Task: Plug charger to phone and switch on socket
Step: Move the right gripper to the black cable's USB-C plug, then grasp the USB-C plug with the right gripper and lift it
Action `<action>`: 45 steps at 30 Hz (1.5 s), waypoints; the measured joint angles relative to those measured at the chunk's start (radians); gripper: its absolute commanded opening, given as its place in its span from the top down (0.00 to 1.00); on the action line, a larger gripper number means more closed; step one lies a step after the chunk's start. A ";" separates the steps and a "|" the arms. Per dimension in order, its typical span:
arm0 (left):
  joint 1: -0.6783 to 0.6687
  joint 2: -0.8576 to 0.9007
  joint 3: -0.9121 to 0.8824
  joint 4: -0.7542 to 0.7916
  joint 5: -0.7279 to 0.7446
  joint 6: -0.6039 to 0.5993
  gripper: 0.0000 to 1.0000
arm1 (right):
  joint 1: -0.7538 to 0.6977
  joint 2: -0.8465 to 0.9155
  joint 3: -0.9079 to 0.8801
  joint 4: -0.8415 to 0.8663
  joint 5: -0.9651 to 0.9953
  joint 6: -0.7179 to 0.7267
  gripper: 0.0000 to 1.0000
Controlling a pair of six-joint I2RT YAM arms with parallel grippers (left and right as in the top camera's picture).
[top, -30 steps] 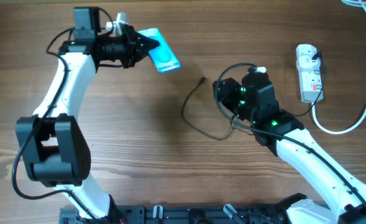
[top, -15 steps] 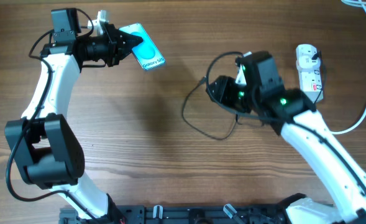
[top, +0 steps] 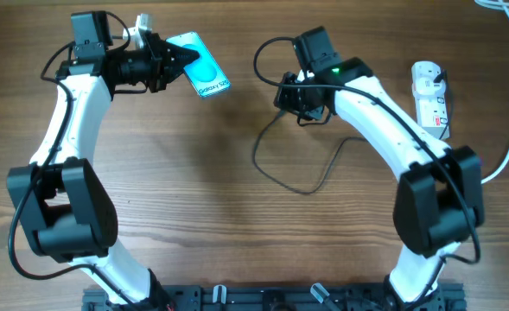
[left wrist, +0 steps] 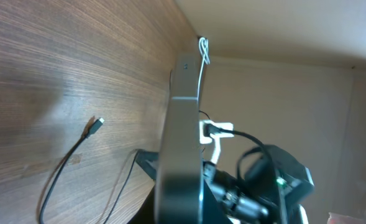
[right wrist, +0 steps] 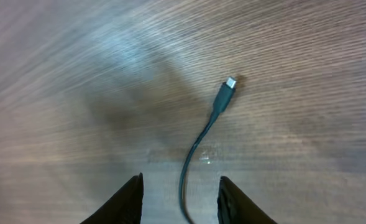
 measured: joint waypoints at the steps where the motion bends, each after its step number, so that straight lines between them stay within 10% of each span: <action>1: 0.000 0.000 0.000 0.000 0.000 0.000 0.96 | 0.000 0.027 0.000 0.012 0.001 0.011 0.66; 14: 0.000 0.000 0.000 0.000 0.000 -0.027 0.96 | 0.001 0.213 0.000 0.121 0.037 0.060 0.68; 19: 0.000 0.000 0.000 0.000 0.000 -0.027 0.96 | 0.013 0.235 0.012 0.170 0.042 0.072 0.95; 34: 0.000 0.000 0.000 0.000 0.000 -0.027 0.96 | 0.015 0.222 0.055 -0.116 0.156 -0.182 0.95; 45: 0.000 0.000 0.000 -0.003 0.000 -0.027 0.96 | 0.051 0.190 -0.002 -0.121 0.295 -0.109 0.95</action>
